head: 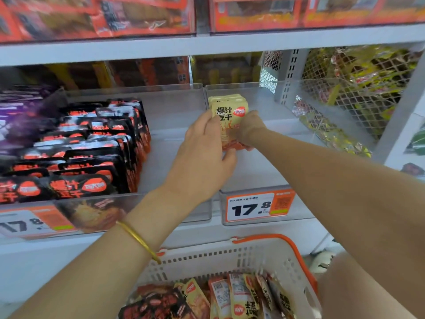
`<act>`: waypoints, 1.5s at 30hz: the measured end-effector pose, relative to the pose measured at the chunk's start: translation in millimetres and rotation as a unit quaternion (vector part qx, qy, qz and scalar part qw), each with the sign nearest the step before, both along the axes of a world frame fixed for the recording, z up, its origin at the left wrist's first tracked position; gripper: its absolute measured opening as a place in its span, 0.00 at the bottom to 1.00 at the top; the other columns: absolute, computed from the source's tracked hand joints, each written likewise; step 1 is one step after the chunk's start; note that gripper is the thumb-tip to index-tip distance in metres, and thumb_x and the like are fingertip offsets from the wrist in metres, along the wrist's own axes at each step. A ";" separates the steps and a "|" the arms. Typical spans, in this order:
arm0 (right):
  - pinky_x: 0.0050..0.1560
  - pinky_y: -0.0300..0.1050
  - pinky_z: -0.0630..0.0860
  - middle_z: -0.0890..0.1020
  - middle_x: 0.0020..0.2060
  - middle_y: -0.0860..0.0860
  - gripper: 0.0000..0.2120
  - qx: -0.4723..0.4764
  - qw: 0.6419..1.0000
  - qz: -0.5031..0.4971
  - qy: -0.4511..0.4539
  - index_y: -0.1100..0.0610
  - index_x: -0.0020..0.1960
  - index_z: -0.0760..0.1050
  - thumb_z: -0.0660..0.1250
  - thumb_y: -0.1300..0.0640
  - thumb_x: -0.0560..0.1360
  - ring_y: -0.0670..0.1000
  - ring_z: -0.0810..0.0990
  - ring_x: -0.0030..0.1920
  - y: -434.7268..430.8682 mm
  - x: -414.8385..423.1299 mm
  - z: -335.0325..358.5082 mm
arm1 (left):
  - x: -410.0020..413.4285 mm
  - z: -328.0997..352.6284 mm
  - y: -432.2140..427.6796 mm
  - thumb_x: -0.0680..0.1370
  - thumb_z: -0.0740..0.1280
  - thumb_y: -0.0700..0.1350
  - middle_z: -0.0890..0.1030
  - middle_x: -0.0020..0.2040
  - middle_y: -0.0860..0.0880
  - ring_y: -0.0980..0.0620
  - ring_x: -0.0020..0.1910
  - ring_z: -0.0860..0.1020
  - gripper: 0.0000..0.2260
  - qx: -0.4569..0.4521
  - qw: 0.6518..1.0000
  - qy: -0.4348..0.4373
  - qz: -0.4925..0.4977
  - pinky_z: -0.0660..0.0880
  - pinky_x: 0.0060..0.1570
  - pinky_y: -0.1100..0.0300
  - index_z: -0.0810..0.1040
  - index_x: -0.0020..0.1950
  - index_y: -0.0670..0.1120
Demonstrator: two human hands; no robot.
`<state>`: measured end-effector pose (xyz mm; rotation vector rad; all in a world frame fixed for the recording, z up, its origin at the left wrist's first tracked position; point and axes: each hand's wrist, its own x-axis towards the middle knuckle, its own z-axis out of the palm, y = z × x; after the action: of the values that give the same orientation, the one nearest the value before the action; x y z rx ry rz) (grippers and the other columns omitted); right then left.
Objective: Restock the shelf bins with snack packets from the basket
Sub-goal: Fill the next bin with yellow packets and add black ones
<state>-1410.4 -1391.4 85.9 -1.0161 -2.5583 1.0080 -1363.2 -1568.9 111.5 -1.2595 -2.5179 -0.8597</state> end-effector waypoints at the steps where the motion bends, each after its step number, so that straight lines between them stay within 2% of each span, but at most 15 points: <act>1: 0.53 0.49 0.78 0.74 0.59 0.59 0.22 -0.014 1.000 0.000 0.010 0.61 0.56 0.59 0.69 0.52 0.75 0.58 0.78 0.57 -0.3 -0.4 -0.5 | 0.2 -0.1 -0.4 0.77 0.63 0.45 0.57 0.76 0.48 0.51 0.74 0.55 0.25 -0.002 1.000 0.001 0.001 0.53 0.69 0.62 0.61 0.74 0.43; 5: 0.35 0.38 0.72 0.74 0.50 0.56 0.23 -0.015 0.999 0.000 -0.032 0.59 0.52 0.59 0.69 0.48 0.74 0.53 0.75 0.39 -2.3 5.8 3.5 | 1.5 0.2 -1.8 0.79 0.61 0.49 0.54 0.77 0.49 0.53 0.75 0.52 0.27 -0.006 1.000 -0.005 0.001 0.51 0.69 0.63 0.57 0.75 0.43; 7: 0.22 0.35 0.71 0.74 0.50 0.54 0.19 -0.050 0.999 0.004 -0.013 0.56 0.44 0.61 0.71 0.52 0.73 0.52 0.73 0.34 -1.2 10.8 9.2 | 2.5 0.0 -3.5 0.79 0.61 0.51 0.54 0.77 0.50 0.54 0.75 0.52 0.27 0.005 1.000 -0.012 -0.007 0.49 0.68 0.67 0.57 0.76 0.44; 12: 0.41 0.52 0.80 0.77 0.41 0.59 0.20 0.002 0.999 -0.001 0.039 0.60 0.51 0.60 0.71 0.55 0.74 0.57 0.81 0.36 -4.3 50.3 24.8 | 21.1 -9.0 -36.9 0.77 0.58 0.51 0.67 0.70 0.49 0.57 0.69 0.60 0.23 0.102 0.994 0.032 -0.023 0.47 0.64 0.79 0.69 0.69 0.44; 15: 0.43 0.57 0.81 0.79 0.43 0.61 0.18 0.016 0.997 0.031 0.070 0.60 0.52 0.62 0.71 0.57 0.74 0.60 0.83 0.40 -9.7 65.5 27.9 | 31.3 -24.0 -49.3 0.76 0.56 0.52 0.70 0.68 0.48 0.55 0.67 0.63 0.24 0.102 0.994 0.047 -0.011 0.52 0.67 0.70 0.70 0.68 0.42; 20: 0.53 0.56 0.78 0.82 0.49 0.63 0.05 0.052 0.997 0.021 0.058 0.59 0.40 0.71 0.65 0.62 0.74 0.63 0.81 0.51 -16.8 42.6 22.3 | 30.1 -19.0 -33.2 0.74 0.52 0.54 0.69 0.68 0.47 0.51 0.68 0.65 0.28 0.086 0.996 0.016 0.009 0.56 0.67 0.63 0.69 0.70 0.42; 22: 0.54 0.54 0.78 0.81 0.48 0.61 0.10 0.037 0.997 -0.018 0.071 0.59 0.37 0.69 0.65 0.59 0.75 0.61 0.81 0.52 -14.7 32.4 22.4 | 24.1 -13.0 -30.2 0.74 0.52 0.55 0.68 0.70 0.47 0.51 0.69 0.64 0.28 0.078 0.996 0.027 0.012 0.57 0.68 0.61 0.69 0.70 0.43; 24: 0.53 0.52 0.78 0.80 0.52 0.60 0.10 0.011 0.996 -0.045 0.075 0.62 0.48 0.74 0.66 0.55 0.76 0.60 0.80 0.54 -11.5 22.3 21.3 | 19.0 -9.5 -28.6 0.76 0.53 0.54 0.65 0.73 0.47 0.51 0.72 0.61 0.27 0.063 0.998 0.023 0.005 0.54 0.68 0.62 0.67 0.72 0.43; 26: 0.43 0.50 0.81 0.79 0.55 0.60 0.18 -0.037 0.997 -0.053 0.048 0.64 0.59 0.73 0.67 0.52 0.76 0.61 0.81 0.52 -11.3 14.2 18.4 | 15.4 -9.8 -26.5 0.76 0.53 0.54 0.61 0.75 0.48 0.52 0.73 0.58 0.28 0.049 0.999 0.017 0.000 0.54 0.70 0.60 0.64 0.73 0.44; 28: 0.27 0.47 0.79 0.81 0.50 0.61 0.19 -0.091 0.994 -0.049 0.024 0.63 0.59 0.73 0.68 0.51 0.76 0.62 0.82 0.42 -15.2 10.4 16.7 | 12.4 -12.6 -24.9 0.76 0.52 0.55 0.60 0.75 0.48 0.51 0.74 0.57 0.29 0.042 0.999 0.010 0.000 0.54 0.71 0.58 0.62 0.74 0.44; 32: 0.34 0.49 0.78 0.80 0.40 0.62 0.14 -0.085 0.994 -0.062 0.002 0.63 0.50 0.71 0.65 0.51 0.77 0.60 0.79 0.31 -18.8 1.9 15.6 | 9.7 -17.1 -22.6 0.74 0.49 0.59 0.62 0.74 0.47 0.50 0.73 0.59 0.31 0.048 0.999 0.006 -0.005 0.58 0.71 0.55 0.63 0.74 0.44; 35: 0.32 0.47 0.73 0.78 0.46 0.60 0.15 -0.049 0.998 -0.042 -0.020 0.64 0.54 0.71 0.61 0.51 0.79 0.59 0.81 0.43 -21.9 2.1 16.8 | 10.6 -15.4 -21.4 0.75 0.52 0.56 0.62 0.74 0.47 0.50 0.73 0.59 0.29 0.055 0.998 -0.003 -0.005 0.57 0.71 0.55 0.63 0.73 0.45; 38: 0.20 0.41 0.70 0.74 0.39 0.56 0.12 -0.063 0.997 0.013 -0.029 0.62 0.57 0.70 0.59 0.54 0.80 0.49 0.78 0.26 -24.6 5.0 16.2 | 11.2 -14.2 -21.4 0.75 0.53 0.54 0.62 0.74 0.48 0.51 0.73 0.58 0.28 0.058 0.998 -0.007 -0.004 0.56 0.71 0.56 0.62 0.74 0.45; 42: 0.32 0.43 0.72 0.78 0.46 0.58 0.27 -0.013 0.998 -0.015 -0.052 0.64 0.62 0.69 0.60 0.42 0.78 0.56 0.78 0.43 -21.9 2.9 12.6 | 11.6 -14.8 -21.3 0.75 0.53 0.54 0.62 0.74 0.48 0.52 0.73 0.59 0.28 0.063 0.998 -0.011 -0.007 0.57 0.72 0.56 0.63 0.74 0.45; 45: 0.37 0.44 0.75 0.77 0.45 0.57 0.27 -0.017 0.998 -0.003 -0.057 0.63 0.62 0.69 0.62 0.41 0.76 0.55 0.77 0.42 -19.6 4.5 11.1 | 12.1 -15.0 -21.8 0.75 0.53 0.54 0.62 0.74 0.48 0.52 0.73 0.59 0.28 0.060 0.998 -0.008 -0.008 0.57 0.71 0.56 0.63 0.74 0.45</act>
<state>-1405.9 -1411.1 96.9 -1.1196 -2.6344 1.0235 -1351.2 -1590.7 96.5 -1.2397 -2.4307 -1.0127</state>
